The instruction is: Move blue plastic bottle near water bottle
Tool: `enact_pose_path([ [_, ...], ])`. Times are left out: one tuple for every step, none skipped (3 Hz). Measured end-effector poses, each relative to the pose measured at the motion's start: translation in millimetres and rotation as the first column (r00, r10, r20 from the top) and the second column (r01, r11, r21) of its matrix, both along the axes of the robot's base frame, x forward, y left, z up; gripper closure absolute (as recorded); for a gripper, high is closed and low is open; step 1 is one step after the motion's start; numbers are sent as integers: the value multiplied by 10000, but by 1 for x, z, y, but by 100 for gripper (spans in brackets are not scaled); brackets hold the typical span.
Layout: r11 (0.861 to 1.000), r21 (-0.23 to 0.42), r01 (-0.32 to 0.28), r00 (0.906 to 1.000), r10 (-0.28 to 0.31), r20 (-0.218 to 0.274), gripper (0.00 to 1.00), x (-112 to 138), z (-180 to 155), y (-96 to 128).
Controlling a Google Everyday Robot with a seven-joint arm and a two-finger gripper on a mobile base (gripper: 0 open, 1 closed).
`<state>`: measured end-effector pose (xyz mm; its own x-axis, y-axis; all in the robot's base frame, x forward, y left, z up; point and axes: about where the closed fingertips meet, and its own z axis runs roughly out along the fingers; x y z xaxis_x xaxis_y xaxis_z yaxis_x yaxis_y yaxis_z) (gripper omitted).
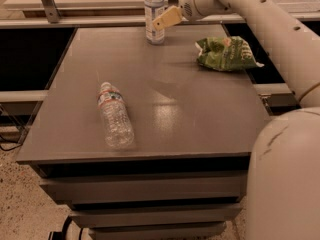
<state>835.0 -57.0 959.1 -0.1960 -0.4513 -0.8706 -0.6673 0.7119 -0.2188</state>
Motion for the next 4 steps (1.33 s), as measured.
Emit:
enact_pose_path([
  [9993, 380, 60, 9999, -56, -107, 0, 19, -10, 18],
  [9953, 970, -18, 10000, 27, -93, 0, 35, -16, 36],
  [9904, 1363, -229, 9997, 238, -44, 0, 46, -20, 55],
  [9849, 1692, -370, 9991, 403, -159, 16, 56, -26, 67],
])
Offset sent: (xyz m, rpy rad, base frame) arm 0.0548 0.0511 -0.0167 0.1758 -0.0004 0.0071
